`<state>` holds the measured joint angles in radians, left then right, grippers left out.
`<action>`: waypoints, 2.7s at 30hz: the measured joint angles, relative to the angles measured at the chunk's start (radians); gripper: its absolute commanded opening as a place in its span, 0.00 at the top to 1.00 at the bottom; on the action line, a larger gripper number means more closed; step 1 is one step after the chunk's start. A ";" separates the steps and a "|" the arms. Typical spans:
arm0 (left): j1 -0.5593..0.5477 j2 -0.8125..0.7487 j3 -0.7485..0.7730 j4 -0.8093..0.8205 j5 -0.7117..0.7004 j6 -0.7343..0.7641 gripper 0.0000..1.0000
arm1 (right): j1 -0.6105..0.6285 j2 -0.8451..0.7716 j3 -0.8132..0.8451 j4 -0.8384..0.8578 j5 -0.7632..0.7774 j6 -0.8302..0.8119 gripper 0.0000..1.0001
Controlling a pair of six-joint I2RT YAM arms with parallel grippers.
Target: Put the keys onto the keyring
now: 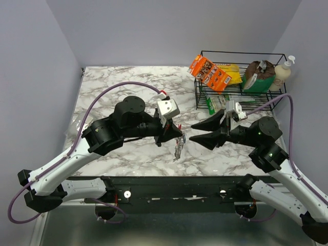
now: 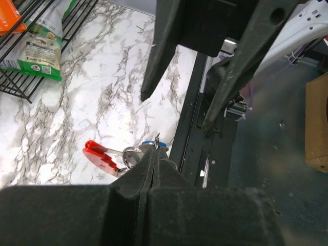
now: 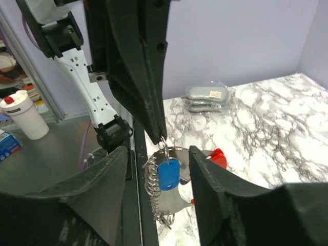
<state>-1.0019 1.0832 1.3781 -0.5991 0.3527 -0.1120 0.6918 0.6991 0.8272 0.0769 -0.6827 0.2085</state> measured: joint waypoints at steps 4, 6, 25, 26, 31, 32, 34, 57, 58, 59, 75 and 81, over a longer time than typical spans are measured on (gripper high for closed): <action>0.000 -0.019 -0.028 0.036 0.010 -0.001 1.00 | 0.000 0.026 0.000 -0.015 0.000 -0.011 0.56; 0.000 -0.024 -0.034 0.043 0.016 -0.002 1.00 | 0.000 0.027 0.000 -0.018 0.000 -0.018 0.56; 0.000 -0.027 -0.034 0.087 0.043 -0.026 1.00 | 0.000 0.045 0.000 -0.016 -0.046 -0.032 0.88; 0.000 -0.027 -0.034 0.089 0.045 -0.027 1.00 | 0.000 0.045 0.000 -0.015 -0.047 -0.033 0.92; 0.000 -0.027 -0.034 0.095 0.048 -0.035 1.00 | 0.000 0.045 -0.002 -0.008 -0.059 -0.024 1.00; 0.000 -0.027 -0.034 0.097 0.048 -0.037 1.00 | 0.000 0.045 -0.003 -0.007 -0.060 -0.023 1.00; 0.000 -0.027 -0.035 0.101 0.049 -0.042 1.00 | 0.000 0.043 -0.005 -0.002 -0.064 -0.023 1.00; 0.000 -0.055 -0.101 0.210 0.046 -0.100 1.00 | 0.000 -0.019 -0.064 0.002 -0.072 -0.022 0.83; 0.000 -0.055 -0.101 0.209 0.047 -0.100 1.00 | 0.000 -0.025 -0.064 0.003 -0.071 -0.023 0.79; 0.000 -0.055 -0.101 0.209 0.048 -0.100 1.00 | 0.000 -0.032 -0.064 0.003 -0.067 -0.023 0.74; -0.001 -0.042 -0.101 0.208 0.090 -0.100 1.00 | 0.000 -0.024 -0.064 0.004 -0.054 -0.026 0.60; -0.001 -0.037 -0.101 0.207 0.098 -0.101 1.00 | 0.000 -0.019 -0.064 0.014 -0.040 -0.018 0.79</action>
<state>-1.0031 1.0458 1.2766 -0.3920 0.4503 -0.2134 0.6918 0.6800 0.7635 0.0910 -0.7231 0.1909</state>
